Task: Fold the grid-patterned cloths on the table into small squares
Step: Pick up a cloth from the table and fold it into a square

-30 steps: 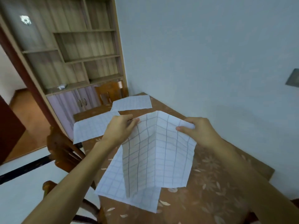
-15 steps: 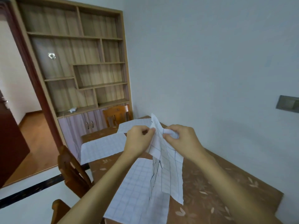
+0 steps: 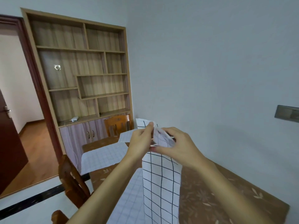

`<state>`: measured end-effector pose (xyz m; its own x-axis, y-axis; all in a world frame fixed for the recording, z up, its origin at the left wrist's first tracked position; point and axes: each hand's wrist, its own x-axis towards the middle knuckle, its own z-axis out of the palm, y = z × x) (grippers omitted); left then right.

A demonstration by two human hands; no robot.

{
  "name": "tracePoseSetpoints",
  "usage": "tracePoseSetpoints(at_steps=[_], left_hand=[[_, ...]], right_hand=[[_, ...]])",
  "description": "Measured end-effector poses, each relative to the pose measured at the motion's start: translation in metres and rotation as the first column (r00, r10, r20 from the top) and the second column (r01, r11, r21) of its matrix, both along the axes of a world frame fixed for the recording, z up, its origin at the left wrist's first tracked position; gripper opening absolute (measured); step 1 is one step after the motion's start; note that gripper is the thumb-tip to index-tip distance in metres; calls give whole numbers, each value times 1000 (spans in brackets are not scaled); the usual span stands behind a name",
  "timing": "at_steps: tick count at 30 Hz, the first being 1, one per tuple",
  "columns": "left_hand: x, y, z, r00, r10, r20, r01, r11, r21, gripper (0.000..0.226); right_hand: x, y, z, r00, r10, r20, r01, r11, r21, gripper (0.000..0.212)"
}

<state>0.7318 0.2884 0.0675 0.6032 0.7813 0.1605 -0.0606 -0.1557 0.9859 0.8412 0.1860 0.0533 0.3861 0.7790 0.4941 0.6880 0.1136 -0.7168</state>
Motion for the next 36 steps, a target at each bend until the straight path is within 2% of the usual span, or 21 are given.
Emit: tracePoseSetpoints(at_steps=[5, 8, 10, 13, 14, 16, 18, 19, 21, 23, 26, 29, 32, 34, 36], left_hand=[[-7, -3, 4, 996, -68, 54, 71, 997, -43, 43], [-11, -5, 2, 997, -48, 55, 49, 999, -15, 39], [-13, -3, -5, 998, 34, 61, -39, 996, 78, 37], [-17, 11, -19, 971, 230, 60, -238, 922, 305, 24], [-18, 17, -23, 962, 270, 35, -266, 905, 331, 35], [-23, 28, -30, 964, 265, -10, -251, 925, 285, 61], [-27, 34, -36, 984, 175, -43, -162, 963, 217, 68], [-28, 37, -40, 992, 119, -46, -108, 974, 198, 61], [-30, 40, -47, 999, 42, -27, -36, 977, 212, 33], [-32, 40, -50, 999, 27, 31, -33, 969, 244, 19], [-34, 33, -45, 993, 16, 115, -44, 968, 247, 18], [-36, 29, -36, 986, 26, 163, -71, 957, 281, 17], [-39, 35, -32, 980, 56, 193, -110, 954, 279, 15], [-41, 37, -31, 978, 58, 200, -108, 963, 247, 14], [-43, 38, -29, 990, 24, 141, -67, 949, 307, 14]], right_hand=[[3, 14, -9, 994, -38, 98, 27, 993, 114, 35], [7, 13, -10, 996, -59, 61, 49, 986, 160, 31], [11, 11, -9, 998, -62, 14, 59, 986, 155, 32], [17, 7, -4, 997, -36, -71, 48, 983, 180, 31], [19, 4, -1, 995, -20, -96, 39, 979, 199, 33], [21, -2, 5, 992, 13, -124, 15, 974, 227, 39], [24, -7, 11, 989, 35, -144, 1, 970, 243, 39], [24, -10, 14, 987, 53, -152, -13, 968, 250, 39], [26, -15, 17, 984, 75, -159, -34, 968, 249, 39], [30, -17, 18, 984, 77, -162, -38, 971, 236, 33], [36, -20, 17, 971, 107, -216, -53, 968, 244, 22], [39, -20, 10, 939, 166, -301, -102, 971, 216, 24], [43, -17, -1, 968, 72, -239, -37, 989, 146, 10], [44, -16, -6, 982, 56, -182, -31, 990, 135, 18], [43, -16, -6, 987, 79, -140, -59, 989, 139, 19]])
